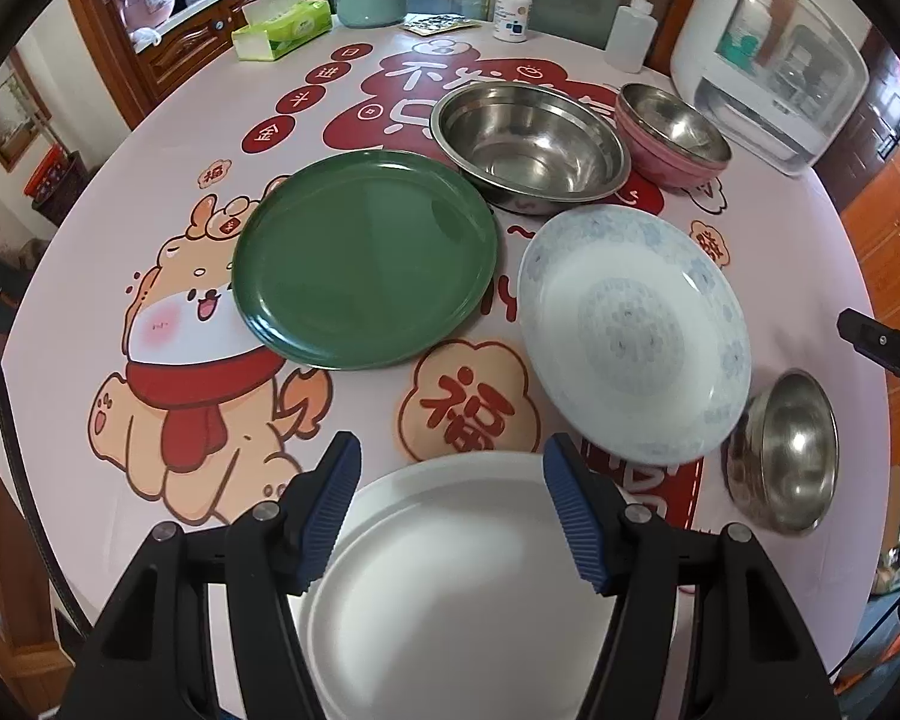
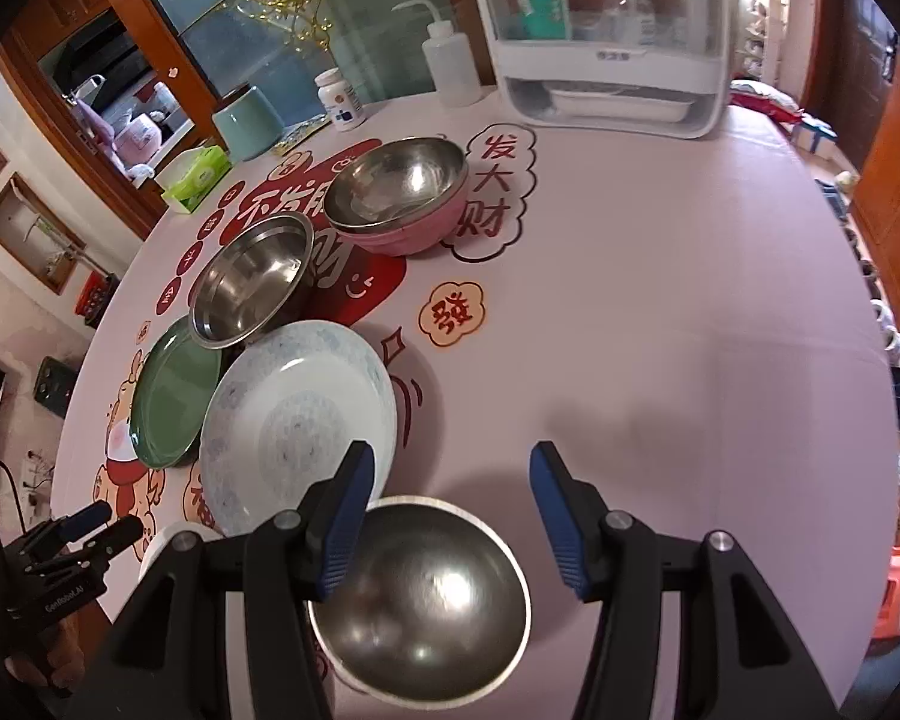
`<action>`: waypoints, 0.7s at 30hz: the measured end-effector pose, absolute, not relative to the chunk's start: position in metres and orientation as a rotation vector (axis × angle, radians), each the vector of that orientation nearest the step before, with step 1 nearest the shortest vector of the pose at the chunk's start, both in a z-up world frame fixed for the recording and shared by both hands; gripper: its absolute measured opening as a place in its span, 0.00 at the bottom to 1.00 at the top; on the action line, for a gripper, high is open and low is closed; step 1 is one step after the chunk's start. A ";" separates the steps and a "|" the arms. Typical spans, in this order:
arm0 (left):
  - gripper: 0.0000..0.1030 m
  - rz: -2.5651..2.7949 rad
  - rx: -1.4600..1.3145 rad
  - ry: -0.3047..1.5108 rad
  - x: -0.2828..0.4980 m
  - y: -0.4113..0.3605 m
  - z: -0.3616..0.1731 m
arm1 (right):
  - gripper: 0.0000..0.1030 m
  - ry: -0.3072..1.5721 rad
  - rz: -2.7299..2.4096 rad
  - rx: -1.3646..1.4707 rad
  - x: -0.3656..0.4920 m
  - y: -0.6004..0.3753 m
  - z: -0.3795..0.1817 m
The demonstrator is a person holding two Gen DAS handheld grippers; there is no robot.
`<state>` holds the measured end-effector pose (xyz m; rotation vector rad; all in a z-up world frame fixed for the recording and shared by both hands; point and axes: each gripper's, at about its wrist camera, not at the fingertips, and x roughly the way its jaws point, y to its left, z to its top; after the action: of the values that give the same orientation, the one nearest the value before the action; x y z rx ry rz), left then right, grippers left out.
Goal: Organize plates and bowls
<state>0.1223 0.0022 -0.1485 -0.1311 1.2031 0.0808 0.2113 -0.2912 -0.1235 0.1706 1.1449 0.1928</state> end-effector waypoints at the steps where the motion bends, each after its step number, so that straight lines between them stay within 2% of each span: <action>1: 0.60 0.084 -0.136 1.205 0.125 0.001 -0.150 | 0.53 1.150 0.203 0.176 0.216 -0.291 -0.127; 21: 0.60 0.088 -0.261 1.235 0.157 -0.015 -0.187 | 0.53 1.295 0.332 0.261 0.255 -0.266 -0.182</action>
<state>0.1568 -0.0154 -0.1872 -0.2606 1.2354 0.0880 0.2550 -0.2657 -0.1824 0.2605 1.2948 0.3325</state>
